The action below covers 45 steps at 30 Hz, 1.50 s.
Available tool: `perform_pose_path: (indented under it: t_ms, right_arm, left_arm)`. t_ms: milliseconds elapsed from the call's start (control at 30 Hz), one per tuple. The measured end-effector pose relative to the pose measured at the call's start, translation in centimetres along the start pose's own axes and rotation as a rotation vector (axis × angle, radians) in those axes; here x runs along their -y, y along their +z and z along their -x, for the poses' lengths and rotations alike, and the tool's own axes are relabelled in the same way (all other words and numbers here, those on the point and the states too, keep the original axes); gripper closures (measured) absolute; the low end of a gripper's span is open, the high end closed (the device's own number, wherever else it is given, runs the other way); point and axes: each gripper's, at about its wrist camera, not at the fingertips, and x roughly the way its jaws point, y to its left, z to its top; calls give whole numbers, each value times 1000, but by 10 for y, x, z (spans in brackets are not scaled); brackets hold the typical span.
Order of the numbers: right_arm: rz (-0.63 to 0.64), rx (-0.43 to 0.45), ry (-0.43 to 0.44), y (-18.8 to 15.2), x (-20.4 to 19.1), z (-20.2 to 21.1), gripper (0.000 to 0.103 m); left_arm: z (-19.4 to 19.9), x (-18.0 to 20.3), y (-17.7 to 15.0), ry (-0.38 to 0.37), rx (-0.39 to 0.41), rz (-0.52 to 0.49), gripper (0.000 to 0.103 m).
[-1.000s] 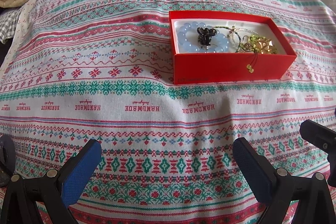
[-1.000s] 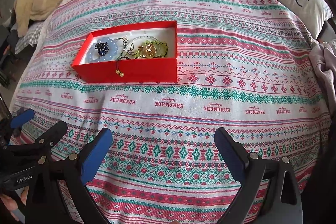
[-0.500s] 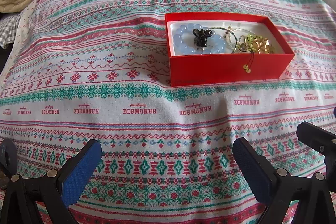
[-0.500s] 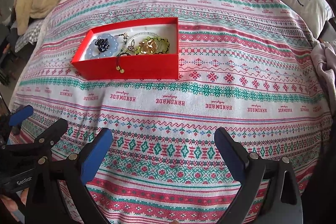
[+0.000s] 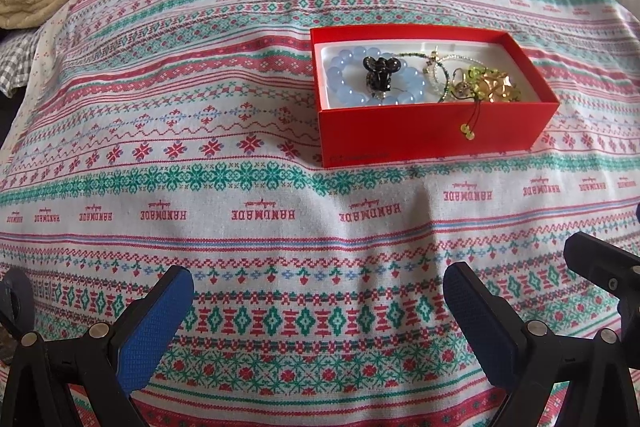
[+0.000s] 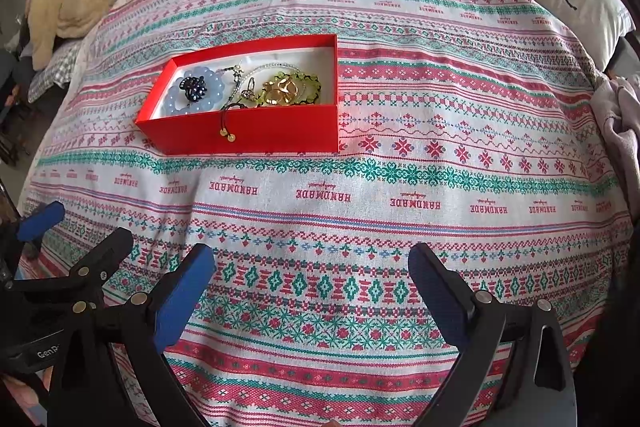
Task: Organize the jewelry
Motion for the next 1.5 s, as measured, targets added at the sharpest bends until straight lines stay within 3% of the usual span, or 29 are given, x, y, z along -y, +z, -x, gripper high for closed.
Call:
perform_pose_path:
  t_ms: [1500]
  right_arm:
    - [2,-7,3,-2,-3,-2,4]
  left_arm:
    - [-2,-6,-1,12,-5,14,1]
